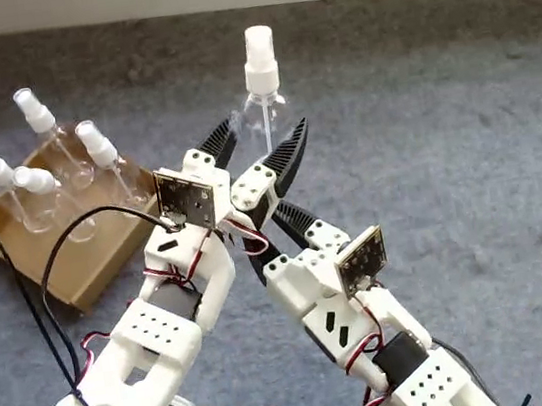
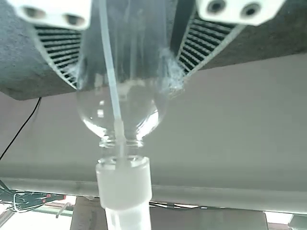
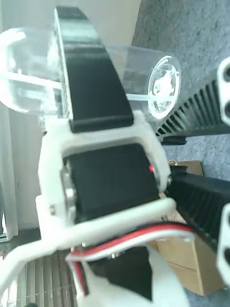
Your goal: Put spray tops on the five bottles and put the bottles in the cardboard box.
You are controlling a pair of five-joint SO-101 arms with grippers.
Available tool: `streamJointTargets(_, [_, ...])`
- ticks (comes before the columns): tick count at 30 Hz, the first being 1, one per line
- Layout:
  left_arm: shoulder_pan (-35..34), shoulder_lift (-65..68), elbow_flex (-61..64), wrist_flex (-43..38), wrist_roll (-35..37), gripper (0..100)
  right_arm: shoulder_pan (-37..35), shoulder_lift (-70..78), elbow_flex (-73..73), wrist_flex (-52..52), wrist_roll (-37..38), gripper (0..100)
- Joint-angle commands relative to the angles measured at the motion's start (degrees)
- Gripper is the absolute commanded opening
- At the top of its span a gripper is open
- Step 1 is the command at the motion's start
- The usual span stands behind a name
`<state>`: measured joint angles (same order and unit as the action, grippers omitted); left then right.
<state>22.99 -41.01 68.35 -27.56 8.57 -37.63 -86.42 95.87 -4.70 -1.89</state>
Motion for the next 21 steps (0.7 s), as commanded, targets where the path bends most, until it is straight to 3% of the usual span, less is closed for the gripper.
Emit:
streamJointTargets(1, [0.9,0.2,0.0,-1.8,0.4,12,-0.2,-0.7,7.6,-1.6,0.5,5.8])
streamJointTargets(5, [0.9,0.1,2.2,-1.9,0.4,12,0.5,-0.7,7.5,-1.5,0.6,5.8])
streamJointTargets(14, [0.9,0.1,2.2,-1.7,0.4,12,11.2,-0.6,7.5,-1.5,0.6,5.8])
streamJointTargets(21, [0.9,0.1,2.2,-1.8,0.4,12,12.4,-0.3,7.5,-1.3,0.5,5.8])
